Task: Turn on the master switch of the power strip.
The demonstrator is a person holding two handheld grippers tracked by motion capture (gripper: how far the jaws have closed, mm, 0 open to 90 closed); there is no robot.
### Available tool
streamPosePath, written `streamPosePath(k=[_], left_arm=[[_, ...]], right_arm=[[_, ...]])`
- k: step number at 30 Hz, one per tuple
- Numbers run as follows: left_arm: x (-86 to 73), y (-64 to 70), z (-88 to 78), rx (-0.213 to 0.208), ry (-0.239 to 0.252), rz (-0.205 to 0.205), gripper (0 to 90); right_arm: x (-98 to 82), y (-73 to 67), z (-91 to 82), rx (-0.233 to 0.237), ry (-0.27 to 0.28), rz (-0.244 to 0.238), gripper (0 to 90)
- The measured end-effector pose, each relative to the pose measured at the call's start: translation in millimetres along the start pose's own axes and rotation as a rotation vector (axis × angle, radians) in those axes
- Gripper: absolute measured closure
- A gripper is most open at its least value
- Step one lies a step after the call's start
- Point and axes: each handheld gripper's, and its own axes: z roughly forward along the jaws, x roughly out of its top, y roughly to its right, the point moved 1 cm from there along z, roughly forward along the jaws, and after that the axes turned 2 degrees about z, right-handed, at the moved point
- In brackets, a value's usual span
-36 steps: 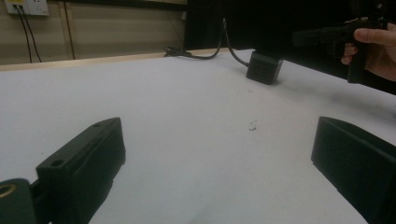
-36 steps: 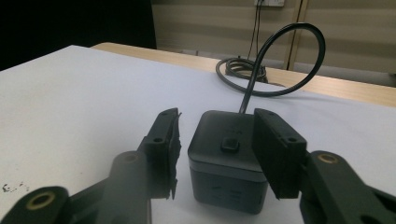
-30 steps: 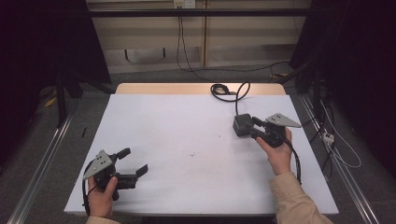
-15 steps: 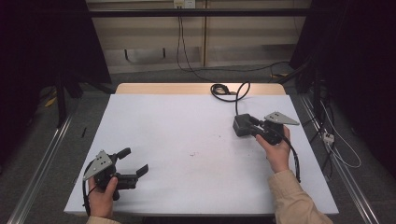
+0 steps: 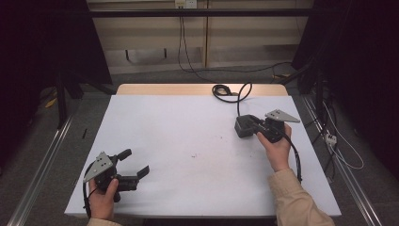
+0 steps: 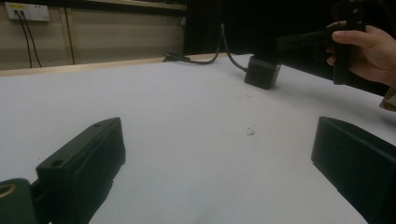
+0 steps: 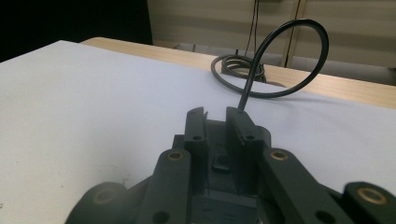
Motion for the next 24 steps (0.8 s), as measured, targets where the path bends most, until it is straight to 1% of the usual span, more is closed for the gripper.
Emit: streamPosePath(k=[4,9,12,14,21,24], left_arm=[[0.1,0.2,0.3,-0.002,-0.001,0.001,2.5],[0.1,0.4,0.6,-0.002,-0.003,0.002,2.5],[0.2,0.2,0.3,0.001,0.000,0.000,2.5],[0.1,0.1,0.2,0.001,0.000,0.000,2.5],[0.0,0.4,0.7,-0.002,-0.002,0.002,2.5],[-0.1,0.6,0.8,0.001,0.000,-0.004,2.5]], right_arm=[[-0.4,1.6,0.7,-0.004,-0.004,0.002,80.3],[0.6,2.6,1.2,-0.007,-0.010,-0.010,80.4],[1.9,1.5,2.5,0.002,-0.008,-0.005,80.9],[2.5,0.5,4.5,-0.006,-0.011,-0.021,81.9],[4.0,0.8,7.0,-0.015,-0.010,-0.018,83.6],[3.9,1.5,7.2,-0.016,-0.012,-0.016,84.5]])
